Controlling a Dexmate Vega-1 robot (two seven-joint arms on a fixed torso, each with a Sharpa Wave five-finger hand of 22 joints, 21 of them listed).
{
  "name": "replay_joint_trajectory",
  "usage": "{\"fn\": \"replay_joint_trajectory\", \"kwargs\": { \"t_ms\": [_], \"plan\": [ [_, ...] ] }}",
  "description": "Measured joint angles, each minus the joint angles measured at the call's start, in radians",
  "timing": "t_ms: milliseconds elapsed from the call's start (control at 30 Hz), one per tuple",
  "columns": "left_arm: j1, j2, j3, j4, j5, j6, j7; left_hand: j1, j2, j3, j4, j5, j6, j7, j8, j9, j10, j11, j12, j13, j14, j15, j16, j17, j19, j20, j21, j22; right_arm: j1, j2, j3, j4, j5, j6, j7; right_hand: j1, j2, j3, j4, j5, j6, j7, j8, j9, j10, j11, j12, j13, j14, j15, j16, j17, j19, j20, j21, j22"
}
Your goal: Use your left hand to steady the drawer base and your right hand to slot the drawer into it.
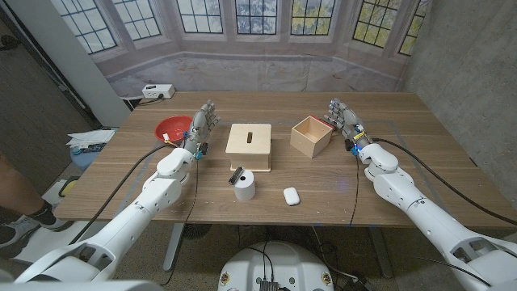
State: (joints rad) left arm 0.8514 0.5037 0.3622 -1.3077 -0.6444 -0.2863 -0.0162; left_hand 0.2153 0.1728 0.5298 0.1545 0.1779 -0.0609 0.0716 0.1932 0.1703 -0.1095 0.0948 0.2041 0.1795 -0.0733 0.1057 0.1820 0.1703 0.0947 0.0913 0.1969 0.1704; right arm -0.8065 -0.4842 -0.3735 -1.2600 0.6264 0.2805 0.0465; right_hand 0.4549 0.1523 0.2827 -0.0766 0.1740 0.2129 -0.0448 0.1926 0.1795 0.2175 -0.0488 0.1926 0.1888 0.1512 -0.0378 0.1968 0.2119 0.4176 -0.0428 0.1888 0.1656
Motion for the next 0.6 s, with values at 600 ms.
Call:
{"fn": "replay_joint_trajectory", "kwargs": {
  "t_ms": [600],
  "plan": [
    [0.018, -0.005, -0.028, -0.016, 0.020, 0.018, -0.007, 0.010, 0.002, 0.011, -0.011, 0.000, 0.005, 0.005, 0.000, 0.000, 0.000, 0.000, 0.000, 0.000, 0.000, 0.000, 0.000, -0.003, 0.000, 0.000, 0.001, 0.000, 0.020, 0.023, 0.031, -0.025, -0.103, -0.072, 0.012, 0.019, -0.007, 0.007, -0.016, 0.000, 0.005, 0.002, 0.000, 0.000, 0.005, 0.005, 0.000, 0.000, 0.000, 0.000, 0.000, -0.007, 0.004, -0.004, 0.000, 0.000]
  ]
}}
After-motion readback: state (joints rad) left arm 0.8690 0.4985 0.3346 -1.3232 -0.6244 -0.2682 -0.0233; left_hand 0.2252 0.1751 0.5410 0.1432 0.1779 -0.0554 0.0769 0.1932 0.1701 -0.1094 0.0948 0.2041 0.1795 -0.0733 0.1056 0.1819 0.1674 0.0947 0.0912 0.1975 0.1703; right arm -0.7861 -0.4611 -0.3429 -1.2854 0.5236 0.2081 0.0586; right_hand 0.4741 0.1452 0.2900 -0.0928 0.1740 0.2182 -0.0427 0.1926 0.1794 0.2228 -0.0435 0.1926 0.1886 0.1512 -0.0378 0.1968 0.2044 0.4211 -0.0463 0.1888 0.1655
